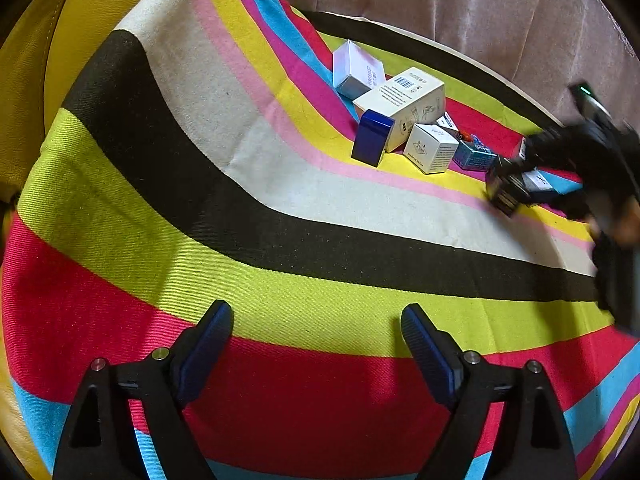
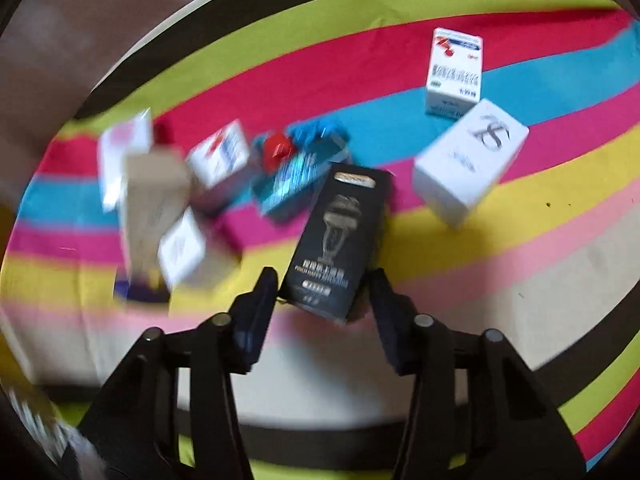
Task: Organize rigid objects
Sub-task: 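Move both open tools back toward the remaining boxes on the cloth, then grasp the black DORMI box with the right tool while the left tool grasps the dark blue box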
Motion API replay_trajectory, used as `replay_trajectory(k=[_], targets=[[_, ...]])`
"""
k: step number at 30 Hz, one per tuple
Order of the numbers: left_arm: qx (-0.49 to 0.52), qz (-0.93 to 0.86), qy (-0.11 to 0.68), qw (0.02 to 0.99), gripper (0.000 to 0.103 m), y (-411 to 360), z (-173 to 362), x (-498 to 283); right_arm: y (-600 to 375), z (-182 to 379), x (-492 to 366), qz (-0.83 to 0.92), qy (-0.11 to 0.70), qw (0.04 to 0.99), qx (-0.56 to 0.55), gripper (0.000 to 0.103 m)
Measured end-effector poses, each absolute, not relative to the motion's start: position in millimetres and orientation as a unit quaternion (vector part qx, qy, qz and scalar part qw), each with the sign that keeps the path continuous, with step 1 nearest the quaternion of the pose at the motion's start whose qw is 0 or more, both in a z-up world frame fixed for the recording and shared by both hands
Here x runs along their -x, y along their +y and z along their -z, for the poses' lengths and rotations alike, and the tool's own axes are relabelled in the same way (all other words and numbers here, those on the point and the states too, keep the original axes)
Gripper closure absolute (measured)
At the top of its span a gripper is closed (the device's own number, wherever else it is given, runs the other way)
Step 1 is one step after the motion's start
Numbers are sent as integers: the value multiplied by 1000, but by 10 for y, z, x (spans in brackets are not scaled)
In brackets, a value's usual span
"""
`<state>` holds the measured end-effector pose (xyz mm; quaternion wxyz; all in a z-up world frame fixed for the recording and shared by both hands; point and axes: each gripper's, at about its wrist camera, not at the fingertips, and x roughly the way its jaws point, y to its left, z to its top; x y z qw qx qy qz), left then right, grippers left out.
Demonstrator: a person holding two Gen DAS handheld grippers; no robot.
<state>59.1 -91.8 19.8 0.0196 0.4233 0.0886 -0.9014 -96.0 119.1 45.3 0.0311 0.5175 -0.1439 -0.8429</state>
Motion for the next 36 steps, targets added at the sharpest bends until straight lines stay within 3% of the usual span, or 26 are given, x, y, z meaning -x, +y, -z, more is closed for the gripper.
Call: replay_trajectory(k=[5,8,10,12,13,17,19,20,22,23,31,36], targets=[[-424,901,87,20,16,-918,-190,-585,1368,-309,594,840,-66,61,-535,55],[-424,901,86,21,16,-918,-188,-591,1374,-260,577,847,-60,63,-524,53],[-424,901,87,20,16,-920,-185,-590,1286,-287,627,853,-44,59,-517,46],[-423,902,88,20,16,-924,-183,-591,1111,-326,703,860,-8,71,-504,29],[-423,902,88,20,16,-923,-182,-593,1021,-329,748,861,14,83,-502,26],[-422,902,90,20,15,-919,-177,-595,696,-256,984,858,142,88,-485,25],[-422,902,89,20,15,-908,-177,-599,677,-181,1078,851,153,96,-493,25],[-422,902,89,20,15,-906,-176,-598,710,-171,1091,853,139,104,-492,25],[-422,902,91,20,15,-904,-175,-601,803,-149,1057,851,100,119,-501,44],[-422,902,91,20,15,-901,-175,-600,856,-152,994,852,77,130,-501,60],[-422,902,89,20,15,-906,-175,-591,1040,-109,-137,872,106,141,-456,60],[-425,901,84,21,14,-895,-175,-580,1156,-30,-327,886,80,120,-440,60]])
